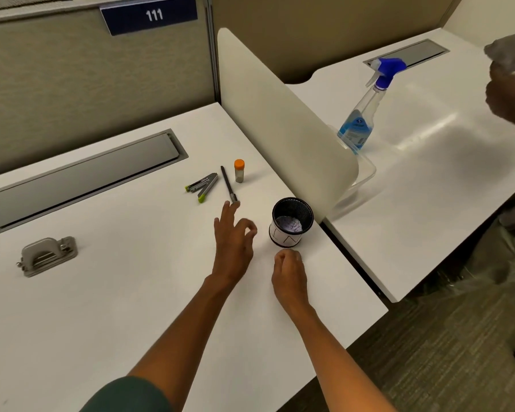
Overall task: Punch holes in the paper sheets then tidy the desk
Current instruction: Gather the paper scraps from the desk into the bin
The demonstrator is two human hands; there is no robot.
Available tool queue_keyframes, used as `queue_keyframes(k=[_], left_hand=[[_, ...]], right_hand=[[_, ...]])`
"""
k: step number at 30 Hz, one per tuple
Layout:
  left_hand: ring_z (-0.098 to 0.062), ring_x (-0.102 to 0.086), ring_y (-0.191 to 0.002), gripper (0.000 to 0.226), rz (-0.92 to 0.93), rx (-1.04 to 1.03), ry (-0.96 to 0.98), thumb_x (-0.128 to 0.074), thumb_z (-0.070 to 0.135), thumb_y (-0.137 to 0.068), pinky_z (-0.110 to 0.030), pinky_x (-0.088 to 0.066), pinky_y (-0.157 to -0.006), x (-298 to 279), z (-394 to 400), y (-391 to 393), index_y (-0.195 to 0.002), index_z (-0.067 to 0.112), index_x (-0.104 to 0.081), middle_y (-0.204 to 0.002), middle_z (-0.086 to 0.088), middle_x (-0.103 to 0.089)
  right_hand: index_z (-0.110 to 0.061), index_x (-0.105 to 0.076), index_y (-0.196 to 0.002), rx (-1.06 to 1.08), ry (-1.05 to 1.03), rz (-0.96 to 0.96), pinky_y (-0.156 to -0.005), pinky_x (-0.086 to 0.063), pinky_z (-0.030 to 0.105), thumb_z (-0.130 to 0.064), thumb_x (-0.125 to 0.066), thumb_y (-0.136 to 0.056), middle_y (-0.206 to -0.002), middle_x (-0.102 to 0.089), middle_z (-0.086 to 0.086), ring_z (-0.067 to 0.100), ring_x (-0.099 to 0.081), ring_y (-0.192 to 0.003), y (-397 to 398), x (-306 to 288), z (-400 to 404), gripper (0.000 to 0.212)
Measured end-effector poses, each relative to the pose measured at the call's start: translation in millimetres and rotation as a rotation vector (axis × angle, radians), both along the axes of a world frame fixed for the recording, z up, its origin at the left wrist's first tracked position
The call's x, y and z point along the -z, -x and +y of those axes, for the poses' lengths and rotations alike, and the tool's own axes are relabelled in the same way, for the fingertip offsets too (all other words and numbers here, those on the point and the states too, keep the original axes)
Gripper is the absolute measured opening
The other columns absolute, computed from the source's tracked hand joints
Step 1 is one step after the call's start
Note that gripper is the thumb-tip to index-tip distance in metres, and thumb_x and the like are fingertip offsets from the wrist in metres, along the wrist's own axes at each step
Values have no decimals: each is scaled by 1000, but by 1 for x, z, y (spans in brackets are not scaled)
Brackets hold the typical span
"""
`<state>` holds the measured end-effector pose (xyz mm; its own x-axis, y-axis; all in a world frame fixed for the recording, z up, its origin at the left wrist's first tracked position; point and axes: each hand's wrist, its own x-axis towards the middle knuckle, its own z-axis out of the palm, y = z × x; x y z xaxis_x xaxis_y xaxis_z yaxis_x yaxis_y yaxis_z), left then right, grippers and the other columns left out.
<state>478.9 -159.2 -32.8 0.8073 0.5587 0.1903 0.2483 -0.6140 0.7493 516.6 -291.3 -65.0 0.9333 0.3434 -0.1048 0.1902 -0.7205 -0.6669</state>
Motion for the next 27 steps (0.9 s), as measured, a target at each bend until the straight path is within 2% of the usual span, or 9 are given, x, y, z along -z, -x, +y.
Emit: queue_keyframes(k=[3,6,9,15,17,19,23,25,27], left_hand=[[-23,-11,-150,9,-116,15,50,-57,4,-93,-53,-13,-119,-23,-3,-19,-94,12,-60,-153,-9,-32],[-25,-18,-147,8,-182,54,56,-59,4,-92,-55,-24,-113,-40,-9,-35,-92,12,-62,-150,-8,-35],[-22,-13,-149,9,-183,112,59,-59,5,-92,-55,-19,-115,-46,-15,-50,-89,12,-63,-152,-7,-33],[-27,-8,-150,11,-67,183,-52,-63,4,-87,-53,-10,-118,-35,-16,-65,-86,13,-70,-156,-13,-28],[-30,-6,-150,12,-31,213,-116,-63,6,-88,-53,-7,-118,-31,-16,-66,-89,14,-72,-158,-15,-25],[-31,-5,-150,13,-10,224,-143,-62,9,-90,-53,-7,-118,-30,-16,-64,-91,15,-73,-158,-16,-23],[-31,-14,-149,8,-55,172,-77,-67,7,-86,-55,-15,-117,-34,-14,-58,-91,12,-69,-154,-14,-32],[-28,-23,-146,14,-117,105,-36,-67,9,-86,-50,-25,-115,-32,-11,-50,-98,13,-63,-150,-10,-37],[-22,-33,-138,20,-143,16,-4,-66,14,-88,-43,-33,-111,-26,-6,-37,-106,17,-59,-143,-4,-42]], right_hand=[[-10,-54,-97,101,-151,70,-71,-42,23,-14,-41,-100,-97,-55,6,18,-53,-86,5,-6,-12,14],[-9,-55,-97,178,-250,45,-69,-42,16,-15,-43,-100,-95,-57,5,14,-53,-81,4,-18,-20,14],[-13,-57,-96,237,-357,-42,-67,-41,6,-14,-46,-100,-92,-58,1,6,-53,-79,-3,-37,-25,11],[-14,-61,-96,208,-432,-132,-67,-42,6,-21,-54,-97,-93,-61,-3,6,-56,-83,-34,-70,-20,10],[-15,-63,-94,164,-389,-153,-67,-42,8,-19,-57,-95,-93,-62,-3,9,-57,-83,-47,-76,-17,7],[-14,-66,-95,94,-318,-178,-73,-47,21,-14,-59,-93,-94,-62,-2,16,-58,-87,-58,-78,-13,7],[-12,-69,-99,-30,-121,-256,-82,-49,34,-7,-58,-90,-102,-65,6,23,-56,-96,-77,-78,-9,15],[-11,-69,-97,-20,-149,-284,-82,-51,37,-7,-59,-89,-102,-65,5,23,-58,-94,-80,-79,-8,14],[-12,-69,-98,33,-240,-303,-79,-52,34,-7,-60,-89,-100,-63,3,20,-60,-89,-77,-80,-8,14]])
